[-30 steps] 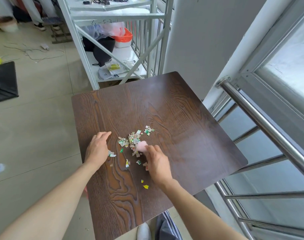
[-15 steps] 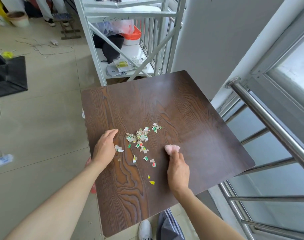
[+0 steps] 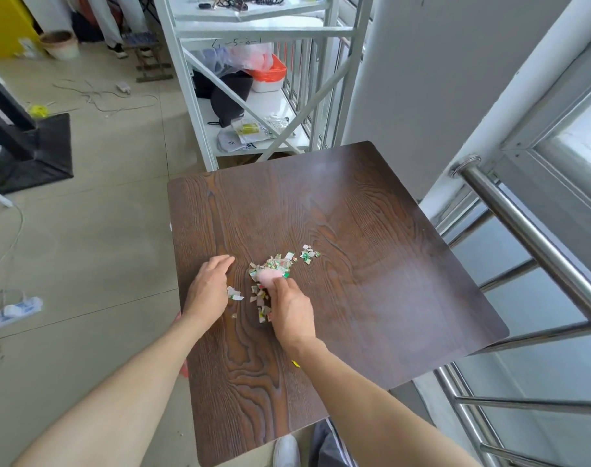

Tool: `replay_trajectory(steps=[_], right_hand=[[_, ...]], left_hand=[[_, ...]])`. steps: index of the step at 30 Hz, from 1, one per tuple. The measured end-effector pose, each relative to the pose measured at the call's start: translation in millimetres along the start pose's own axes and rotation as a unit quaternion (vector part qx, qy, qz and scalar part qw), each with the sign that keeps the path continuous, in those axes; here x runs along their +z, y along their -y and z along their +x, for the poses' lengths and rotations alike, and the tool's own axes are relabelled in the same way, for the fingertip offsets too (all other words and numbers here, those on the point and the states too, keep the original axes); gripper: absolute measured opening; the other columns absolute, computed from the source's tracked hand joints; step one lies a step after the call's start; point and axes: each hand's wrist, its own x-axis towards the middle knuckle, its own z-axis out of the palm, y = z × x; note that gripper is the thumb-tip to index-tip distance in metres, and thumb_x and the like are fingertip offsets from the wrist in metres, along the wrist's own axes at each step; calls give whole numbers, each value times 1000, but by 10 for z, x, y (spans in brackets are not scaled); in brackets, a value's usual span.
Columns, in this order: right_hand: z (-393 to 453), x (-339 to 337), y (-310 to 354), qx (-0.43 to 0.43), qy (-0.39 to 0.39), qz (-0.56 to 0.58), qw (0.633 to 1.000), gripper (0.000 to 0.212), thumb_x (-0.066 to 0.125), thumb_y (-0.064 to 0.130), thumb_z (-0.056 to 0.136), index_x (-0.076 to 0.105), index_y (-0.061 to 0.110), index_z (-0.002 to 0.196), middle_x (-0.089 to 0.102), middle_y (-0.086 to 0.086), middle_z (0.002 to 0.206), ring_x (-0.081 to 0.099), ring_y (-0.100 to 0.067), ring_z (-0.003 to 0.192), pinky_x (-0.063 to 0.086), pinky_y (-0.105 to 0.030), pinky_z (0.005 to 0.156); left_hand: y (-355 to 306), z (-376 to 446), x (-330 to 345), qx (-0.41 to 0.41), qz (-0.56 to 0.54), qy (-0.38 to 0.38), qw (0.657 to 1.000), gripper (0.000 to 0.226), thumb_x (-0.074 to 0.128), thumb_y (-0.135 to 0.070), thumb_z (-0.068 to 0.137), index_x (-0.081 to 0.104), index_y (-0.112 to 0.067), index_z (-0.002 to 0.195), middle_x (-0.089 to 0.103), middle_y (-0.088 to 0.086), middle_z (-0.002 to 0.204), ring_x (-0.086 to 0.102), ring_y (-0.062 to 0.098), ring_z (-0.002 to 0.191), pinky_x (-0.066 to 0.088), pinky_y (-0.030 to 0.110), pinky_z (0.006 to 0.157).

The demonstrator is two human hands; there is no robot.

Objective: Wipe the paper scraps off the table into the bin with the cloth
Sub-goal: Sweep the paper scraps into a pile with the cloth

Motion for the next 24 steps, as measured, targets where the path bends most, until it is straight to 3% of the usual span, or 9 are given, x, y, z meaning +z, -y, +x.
replay_trajectory(steps=[4, 7, 11, 15, 21, 24], right_hand=[[242, -363, -346, 18, -54, -11, 998, 12, 51, 11, 91, 57, 12, 101, 60, -11, 96, 63, -40, 74, 51, -45, 63], [493, -661, -680, 31, -107, -57, 992, 14, 47, 15, 96, 59, 7, 100, 60, -13, 96, 63, -41, 71, 49, -42, 61], [812, -756, -931, 76, -84, -92, 989, 16, 44, 11, 96, 57, 11, 106, 58, -14, 100, 61, -41, 75, 48, -43, 65], [912, -421, -703, 121, -77, -86, 986, 25, 41, 3, 92, 54, 3, 113, 57, -19, 107, 62, -44, 83, 47, -45, 68], [819, -50, -262, 50, -55, -74, 994, 32, 44, -6, 85, 55, 2, 114, 58, -18, 99, 60, -43, 70, 30, -36, 55], [772, 91, -24, -32, 10, -65, 997, 31, 43, 0, 89, 52, 6, 119, 57, -14, 98, 59, -40, 73, 33, -36, 56]], left_hand=[[47, 47, -33, -9, 13, -10, 1000, 44, 42, 2, 94, 49, -8, 136, 48, 2, 140, 43, 21, 126, 40, 36, 105], [121, 70, -28, -29, 16, -15, 999, 44, 43, -1, 94, 49, -11, 136, 45, 1, 145, 37, 20, 135, 35, 37, 109], [165, 54, 33, -30, 5, -23, 999, 43, 41, -3, 97, 48, -13, 138, 40, 0, 149, 30, 19, 141, 23, 31, 115], [258, 75, 80, -33, -45, -27, 998, 44, 43, -1, 95, 50, -13, 137, 41, 0, 149, 31, 17, 141, 15, 22, 113], [295, 88, 71, -35, -67, -17, 997, 44, 44, -4, 96, 49, -17, 137, 39, -4, 150, 28, 13, 142, 16, 24, 115], [281, 84, 53, -39, -63, -14, 997, 44, 45, -4, 96, 49, -17, 137, 39, -5, 150, 28, 13, 142, 17, 25, 116]])
